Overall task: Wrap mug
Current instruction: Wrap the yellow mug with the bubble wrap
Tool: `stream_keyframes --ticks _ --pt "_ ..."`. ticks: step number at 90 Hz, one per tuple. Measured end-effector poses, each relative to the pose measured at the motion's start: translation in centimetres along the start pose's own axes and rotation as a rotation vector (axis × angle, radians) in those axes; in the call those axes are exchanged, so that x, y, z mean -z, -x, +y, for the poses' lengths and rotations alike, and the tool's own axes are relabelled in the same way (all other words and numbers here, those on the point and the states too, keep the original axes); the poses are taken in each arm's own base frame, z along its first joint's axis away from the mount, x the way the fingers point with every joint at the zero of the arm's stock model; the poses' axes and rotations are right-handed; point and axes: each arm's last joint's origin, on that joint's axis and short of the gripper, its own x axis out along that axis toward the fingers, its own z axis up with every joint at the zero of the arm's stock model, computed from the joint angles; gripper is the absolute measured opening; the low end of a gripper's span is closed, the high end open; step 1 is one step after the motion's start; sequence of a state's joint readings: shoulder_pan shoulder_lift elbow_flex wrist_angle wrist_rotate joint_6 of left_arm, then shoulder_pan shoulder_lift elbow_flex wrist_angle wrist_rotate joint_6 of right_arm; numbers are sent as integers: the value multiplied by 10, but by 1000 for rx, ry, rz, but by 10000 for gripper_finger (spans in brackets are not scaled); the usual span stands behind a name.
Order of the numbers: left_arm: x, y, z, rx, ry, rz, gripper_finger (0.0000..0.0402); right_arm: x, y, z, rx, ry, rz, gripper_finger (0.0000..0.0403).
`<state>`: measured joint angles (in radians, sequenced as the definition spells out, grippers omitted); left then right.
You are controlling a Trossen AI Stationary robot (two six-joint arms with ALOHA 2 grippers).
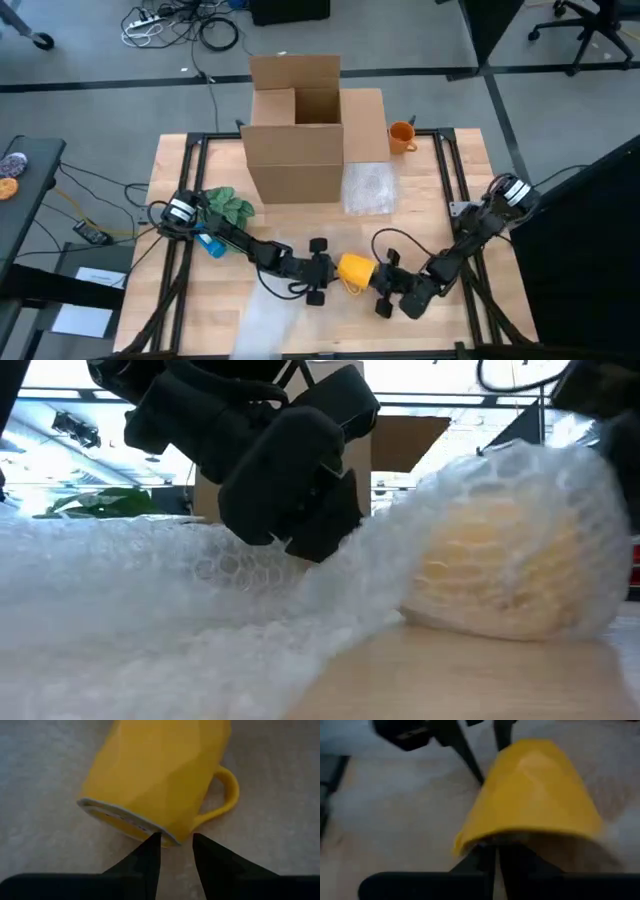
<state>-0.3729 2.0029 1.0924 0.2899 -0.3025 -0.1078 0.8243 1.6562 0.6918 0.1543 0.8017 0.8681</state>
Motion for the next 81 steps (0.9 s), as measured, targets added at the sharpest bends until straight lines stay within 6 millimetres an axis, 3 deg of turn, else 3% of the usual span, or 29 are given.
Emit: stream_keyframes --ticks 20,34,55,81 --pt "0 0 0 -5 0 0 99 3 38 -4 8 -1 67 0" --pt "0 0 0 -7 0 0 99 13 48 -11 69 5 97 0" --pt "0 0 0 -8 -1 0 99 22 29 -7 117 -22 -7 7" --pt "-1 0 0 -7 1 -9 99 17 -13 3 101 40 -129 9"
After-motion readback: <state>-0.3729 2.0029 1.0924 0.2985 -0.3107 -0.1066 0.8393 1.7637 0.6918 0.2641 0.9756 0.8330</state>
